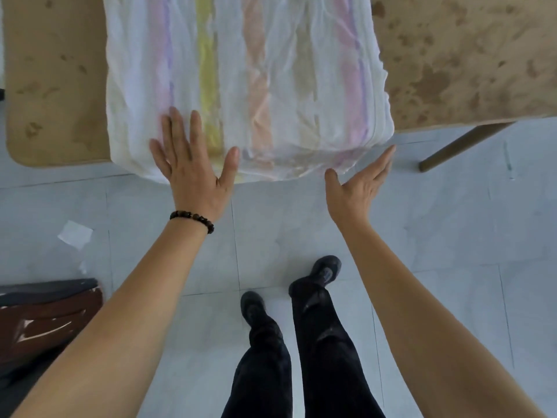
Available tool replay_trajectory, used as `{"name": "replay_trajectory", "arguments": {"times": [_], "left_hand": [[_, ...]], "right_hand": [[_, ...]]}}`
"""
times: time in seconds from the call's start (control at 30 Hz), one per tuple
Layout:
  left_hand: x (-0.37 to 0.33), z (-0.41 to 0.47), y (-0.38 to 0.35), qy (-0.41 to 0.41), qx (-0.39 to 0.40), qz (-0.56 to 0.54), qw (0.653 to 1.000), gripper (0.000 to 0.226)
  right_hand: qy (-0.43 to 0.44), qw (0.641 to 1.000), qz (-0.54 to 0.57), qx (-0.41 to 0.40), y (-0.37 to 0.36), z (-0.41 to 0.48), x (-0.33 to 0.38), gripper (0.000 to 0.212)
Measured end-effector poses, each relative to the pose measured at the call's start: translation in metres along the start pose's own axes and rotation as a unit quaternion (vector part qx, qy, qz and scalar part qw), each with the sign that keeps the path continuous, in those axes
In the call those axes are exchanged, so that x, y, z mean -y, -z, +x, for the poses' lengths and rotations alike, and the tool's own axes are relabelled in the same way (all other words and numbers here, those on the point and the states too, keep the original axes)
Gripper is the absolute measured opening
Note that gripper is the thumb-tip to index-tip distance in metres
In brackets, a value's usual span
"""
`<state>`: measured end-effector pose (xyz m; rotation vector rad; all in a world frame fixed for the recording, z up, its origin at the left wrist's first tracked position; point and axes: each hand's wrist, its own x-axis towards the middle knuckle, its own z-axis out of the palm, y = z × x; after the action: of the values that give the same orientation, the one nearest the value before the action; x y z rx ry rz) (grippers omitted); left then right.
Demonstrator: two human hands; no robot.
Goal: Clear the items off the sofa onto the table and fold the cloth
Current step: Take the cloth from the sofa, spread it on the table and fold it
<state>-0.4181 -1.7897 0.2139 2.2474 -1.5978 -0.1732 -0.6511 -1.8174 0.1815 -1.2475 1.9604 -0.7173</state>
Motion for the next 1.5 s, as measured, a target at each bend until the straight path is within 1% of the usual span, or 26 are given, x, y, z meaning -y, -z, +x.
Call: {"name": "replay_trajectory", "arguments": {"times": [0.07, 0.13, 0.17, 0.23, 0.3, 0.33, 0.37, 0.4, 0.5, 0.53, 0.57, 0.63, 0.73, 0.8, 0.87, 0.93, 1.0, 1.13, 1.17, 1.23, 1.3, 1.37, 1.43, 1.5], "left_hand": [[0.006, -0.032, -0.003, 0.014, -0.058, -0.057, 0.997, 0.07], [0.015, -0.055, -0.009, 0.078, -0.095, -0.121, 0.985, 0.074], [0.022, -0.058, -0.012, 0.125, -0.098, -0.151, 0.976, 0.082], [0.043, -0.049, -0.017, 0.243, -0.084, -0.211, 0.943, 0.106], [0.06, -0.028, -0.017, 0.36, -0.065, -0.285, 0.886, 0.131], [0.069, -0.017, -0.016, 0.386, -0.064, -0.321, 0.863, 0.136], [0.077, -0.008, -0.015, 0.382, -0.064, -0.353, 0.851, 0.133], [0.084, -0.001, -0.014, 0.365, -0.051, -0.376, 0.85, 0.118], [0.088, 0.003, -0.011, 0.33, 0.014, -0.412, 0.849, 0.054], [0.087, -0.002, -0.011, 0.331, 0.03, -0.417, 0.846, 0.04], [0.086, -0.008, -0.011, 0.334, 0.044, -0.421, 0.842, 0.03], [0.087, -0.026, -0.013, 0.351, 0.08, -0.42, 0.833, 0.019], [0.092, -0.06, -0.021, 0.373, 0.138, -0.4, 0.826, 0.017], [0.091, -0.084, -0.021, 0.386, 0.164, -0.404, 0.813, 0.018], [0.089, -0.104, -0.017, 0.405, 0.17, -0.429, 0.79, 0.021], [0.088, -0.119, -0.01, 0.428, 0.157, -0.471, 0.755, 0.03], [0.088, -0.129, -0.001, 0.442, 0.144, -0.517, 0.719, 0.042], [0.082, -0.145, 0.018, 0.428, 0.151, -0.562, 0.691, 0.055], [0.081, -0.148, 0.023, 0.432, 0.154, -0.574, 0.678, 0.055], [0.078, -0.154, 0.036, 0.44, 0.168, -0.593, 0.653, 0.048], [0.073, -0.16, 0.054, 0.44, 0.188, -0.597, 0.644, 0.04], [0.067, -0.165, 0.075, 0.438, 0.191, -0.6, 0.642, 0.032], [0.06, -0.166, 0.102, 0.442, 0.176, -0.608, 0.635, 0.029], [0.055, -0.166, 0.129, 0.45, 0.155, -0.617, 0.628, 0.031]], "right_hand": [[0.007, 0.999, 0.009, 0.04, -0.005, 0.006, -0.004, 0.124], [-0.001, 0.998, 0.037, 0.049, -0.01, 0.015, -0.001, 0.13], [-0.015, 0.996, 0.064, 0.052, -0.011, 0.02, -0.001, 0.127], [-0.043, 0.99, 0.117, 0.07, -0.011, 0.029, -0.001, 0.106], [-0.067, 0.981, 0.146, 0.106, -0.007, 0.036, -0.002, 0.081], [-0.074, 0.978, 0.149, 0.123, -0.005, 0.038, -0.003, 0.07], [-0.077, 0.976, 0.15, 0.135, -0.003, 0.04, -0.003, 0.06], [-0.079, 0.976, 0.148, 0.141, -0.001, 0.04, -0.004, 0.055], [-0.076, 0.975, 0.136, 0.158, 0.003, 0.038, -0.008, 0.047], [-0.076, 0.974, 0.13, 0.167, 0.005, 0.035, -0.011, 0.042], [-0.079, 0.973, 0.124, 0.176, 0.007, 0.031, -0.015, 0.037], [-0.09, 0.971, 0.117, 0.187, 0.012, 0.021, -0.022, 0.034], [-0.111, 0.965, 0.136, 0.193, 0.018, 0.001, -0.033, 0.034], [-0.123, 0.957, 0.165, 0.203, 0.023, -0.012, -0.039, 0.035], [-0.13, 0.95, 0.18, 0.22, 0.029, -0.024, -0.043, 0.043], [-0.139, 0.944, 0.183, 0.235, 0.034, -0.031, -0.043, 0.048], [-0.136, 0.942, 0.174, 0.253, 0.04, -0.037, -0.038, 0.047], [-0.116, 0.942, 0.164, 0.27, 0.052, -0.05, -0.033, 0.042], [-0.114, 0.941, 0.169, 0.269, 0.057, -0.054, -0.032, 0.04], [-0.12, 0.938, 0.185, 0.269, 0.071, -0.066, -0.031, 0.035], [-0.134, 0.932, 0.21, 0.264, 0.088, -0.083, -0.028, 0.028], [-0.159, 0.927, 0.239, 0.24, 0.103, -0.1, -0.018, 0.025], [-0.19, 0.919, 0.279, 0.202, 0.118, -0.115, -0.002, 0.029], [-0.219, 0.91, 0.308, 0.17, 0.13, -0.13, 0.019, 0.039]]}}
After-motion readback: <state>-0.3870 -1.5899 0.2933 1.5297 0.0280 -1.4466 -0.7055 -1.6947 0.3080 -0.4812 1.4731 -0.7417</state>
